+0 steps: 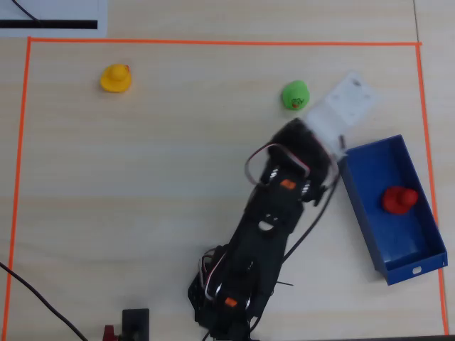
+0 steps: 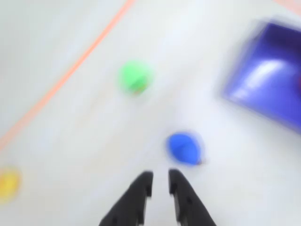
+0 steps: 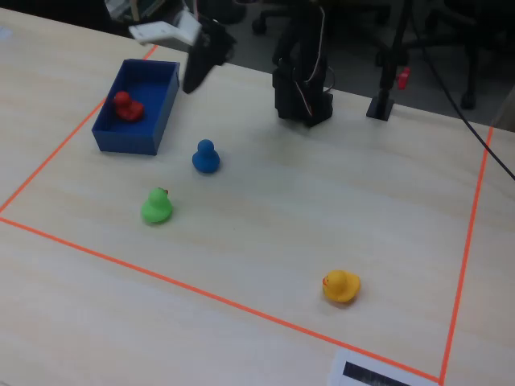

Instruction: Grasp red duck and put it into box.

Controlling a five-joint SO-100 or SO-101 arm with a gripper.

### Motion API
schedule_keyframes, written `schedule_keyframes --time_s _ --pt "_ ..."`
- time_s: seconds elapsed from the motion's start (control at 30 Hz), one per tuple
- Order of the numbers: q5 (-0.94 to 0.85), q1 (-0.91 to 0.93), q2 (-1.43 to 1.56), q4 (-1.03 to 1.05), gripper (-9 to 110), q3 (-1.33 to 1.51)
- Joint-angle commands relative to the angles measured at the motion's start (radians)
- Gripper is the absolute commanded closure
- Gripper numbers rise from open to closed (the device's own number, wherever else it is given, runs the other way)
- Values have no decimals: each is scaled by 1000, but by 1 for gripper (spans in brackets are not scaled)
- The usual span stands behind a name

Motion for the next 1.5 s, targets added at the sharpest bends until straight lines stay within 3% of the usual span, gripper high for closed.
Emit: schedule_keyframes --time_s 0.0,0.17,0.43,0.63,0.93,1.0,1.47 --pt "-87 -359 451 -80 101 672" --pt "-209 -413 868 -94 101 1135" --pt "-221 -402 1025 -35 101 1338" --pt "-190 -416 1077 84 101 1342" --pt "-172 -402 1086 86 101 1342" --pt "-172 -399 1086 86 95 1342" --pt "-172 -399 1086 86 95 1342"
